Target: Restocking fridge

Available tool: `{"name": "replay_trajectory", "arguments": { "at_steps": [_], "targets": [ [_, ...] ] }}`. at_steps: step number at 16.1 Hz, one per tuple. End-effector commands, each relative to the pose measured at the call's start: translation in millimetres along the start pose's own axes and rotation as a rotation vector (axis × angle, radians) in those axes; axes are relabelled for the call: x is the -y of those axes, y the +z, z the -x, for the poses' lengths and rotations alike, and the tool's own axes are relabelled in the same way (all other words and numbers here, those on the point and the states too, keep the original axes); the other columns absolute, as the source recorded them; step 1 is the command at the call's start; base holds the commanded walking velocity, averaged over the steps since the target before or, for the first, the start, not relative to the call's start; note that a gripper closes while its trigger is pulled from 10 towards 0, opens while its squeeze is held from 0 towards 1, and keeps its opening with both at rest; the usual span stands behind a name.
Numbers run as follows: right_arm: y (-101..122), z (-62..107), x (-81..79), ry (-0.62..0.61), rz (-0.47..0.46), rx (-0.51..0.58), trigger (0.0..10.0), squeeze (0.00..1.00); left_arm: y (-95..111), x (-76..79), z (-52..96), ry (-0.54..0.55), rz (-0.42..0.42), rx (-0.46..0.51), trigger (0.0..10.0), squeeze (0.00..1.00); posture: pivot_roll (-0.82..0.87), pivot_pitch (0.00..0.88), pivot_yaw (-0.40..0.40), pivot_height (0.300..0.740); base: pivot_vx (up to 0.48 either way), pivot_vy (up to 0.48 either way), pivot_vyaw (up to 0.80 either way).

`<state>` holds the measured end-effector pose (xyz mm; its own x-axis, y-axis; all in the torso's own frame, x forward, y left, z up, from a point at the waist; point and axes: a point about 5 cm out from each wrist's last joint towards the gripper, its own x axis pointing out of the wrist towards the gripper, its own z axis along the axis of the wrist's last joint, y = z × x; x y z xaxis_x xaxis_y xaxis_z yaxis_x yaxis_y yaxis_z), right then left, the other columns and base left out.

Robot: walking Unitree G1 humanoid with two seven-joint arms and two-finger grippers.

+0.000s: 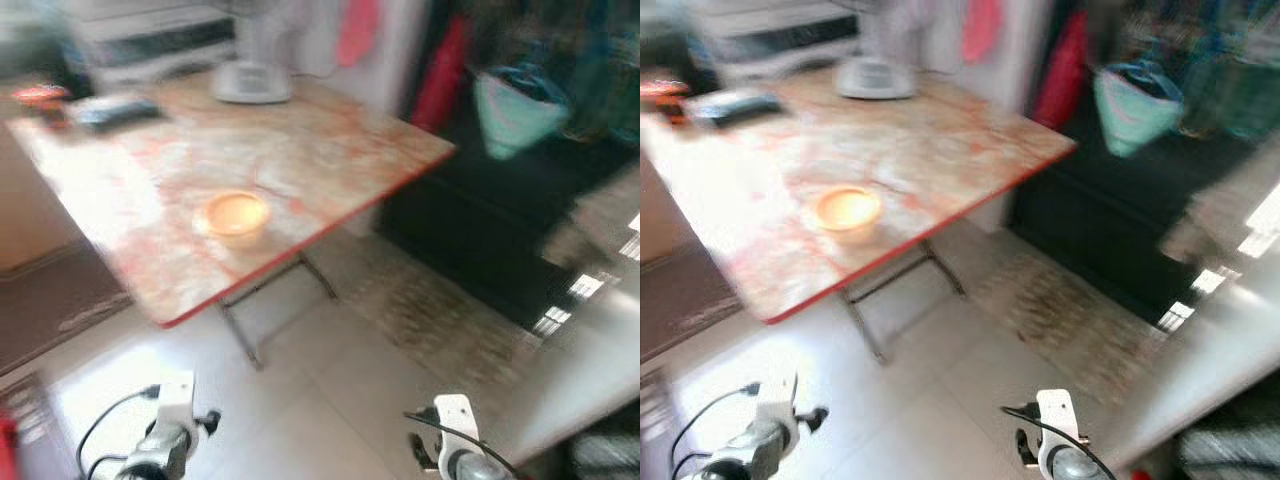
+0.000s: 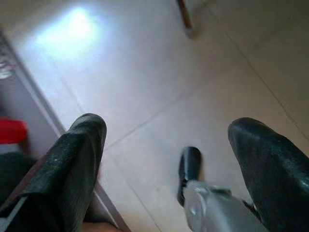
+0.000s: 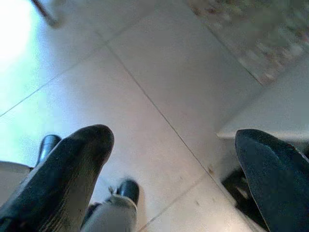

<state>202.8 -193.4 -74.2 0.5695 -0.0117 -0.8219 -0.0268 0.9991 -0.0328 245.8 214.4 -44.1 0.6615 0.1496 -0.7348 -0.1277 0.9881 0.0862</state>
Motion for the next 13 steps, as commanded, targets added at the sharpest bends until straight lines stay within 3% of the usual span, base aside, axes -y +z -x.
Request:
{"name": "replay_trajectory", "arguments": {
  "at_steps": [1, 9, 13],
  "targets": [
    [-5.7, 1.3, 6.0, -0.008, 0.003, -0.023, 10.0, 0.00, -6.1, 5.1, 0.4, -0.010, 0.002, -0.025, 10.0, 0.00, 0.00, 0.000, -0.051, 0.740, 0.000, 0.000, 0.80],
    [-5.3, 1.3, 5.3, 0.000, -0.029, -0.017, 10.0, 0.00, -3.9, 4.8, 0.3, -0.002, -0.004, -0.007, 10.0, 0.00, 0.00, 0.000, -0.050, 0.740, 0.000, 0.000, 0.79],
    [-5.4, 1.2, 4.2, 0.006, -0.070, -0.008, 10.0, 0.00, 5.3, -1.2, 2.1, 0.121, 0.009, 0.129, 10.0, 0.00, 0.00, 0.000, -0.049, 0.740, 0.000, 0.000, 0.00]
  ]
}}
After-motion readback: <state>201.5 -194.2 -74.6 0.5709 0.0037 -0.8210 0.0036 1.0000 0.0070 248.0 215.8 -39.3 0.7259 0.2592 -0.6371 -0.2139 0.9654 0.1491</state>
